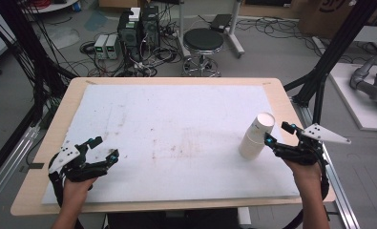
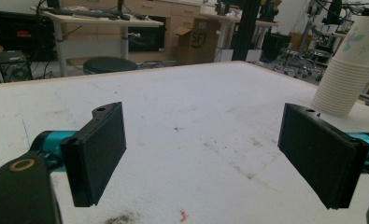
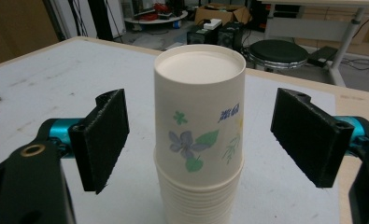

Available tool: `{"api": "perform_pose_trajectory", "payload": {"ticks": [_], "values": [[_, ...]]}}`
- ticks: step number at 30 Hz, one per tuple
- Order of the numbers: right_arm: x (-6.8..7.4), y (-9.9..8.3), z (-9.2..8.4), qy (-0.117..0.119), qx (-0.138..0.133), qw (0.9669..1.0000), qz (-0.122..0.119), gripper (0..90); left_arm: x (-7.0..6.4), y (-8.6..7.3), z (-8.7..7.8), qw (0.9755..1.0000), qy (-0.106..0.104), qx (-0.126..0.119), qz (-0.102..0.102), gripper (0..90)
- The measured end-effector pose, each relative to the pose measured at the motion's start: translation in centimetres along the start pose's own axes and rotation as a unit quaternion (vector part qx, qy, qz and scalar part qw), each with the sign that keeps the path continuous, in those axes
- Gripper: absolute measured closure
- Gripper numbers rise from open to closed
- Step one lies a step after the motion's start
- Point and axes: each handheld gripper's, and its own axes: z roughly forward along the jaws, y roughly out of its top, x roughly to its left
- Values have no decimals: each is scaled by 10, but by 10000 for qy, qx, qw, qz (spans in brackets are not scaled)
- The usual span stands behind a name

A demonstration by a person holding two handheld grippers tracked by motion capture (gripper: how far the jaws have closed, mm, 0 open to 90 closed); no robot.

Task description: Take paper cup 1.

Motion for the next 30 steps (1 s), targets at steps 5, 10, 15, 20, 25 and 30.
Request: {"api": "perform_pose_trajectory", "payload": {"ticks": [5, 10, 15, 20, 25, 30], "values": [[-4, 6, 12, -21, 78, 10000, 45, 197, 0, 0, 0, 10000, 0, 11, 2, 151], [-5, 12, 24, -2, 183, 9998, 60, 198, 1, 0, 0, 10000, 3, 12, -1, 152], [-6, 15, 35, 49, 236, 9997, 60, 198, 1, 0, 0, 10000, 8, 18, -10, 152], [-4, 17, 45, 106, 308, 9995, 23, 203, 2, -1, 0, 10000, 25, 23, -37, 151], [-5, 16, 47, 122, 318, 9994, 82, 274, 2, -1, 0, 10000, 33, 25, -32, 152], [-6, 15, 49, 146, 306, 9994, 63, 286, 3, -1, 0, 10000, 29, 18, -29, 152]]}}
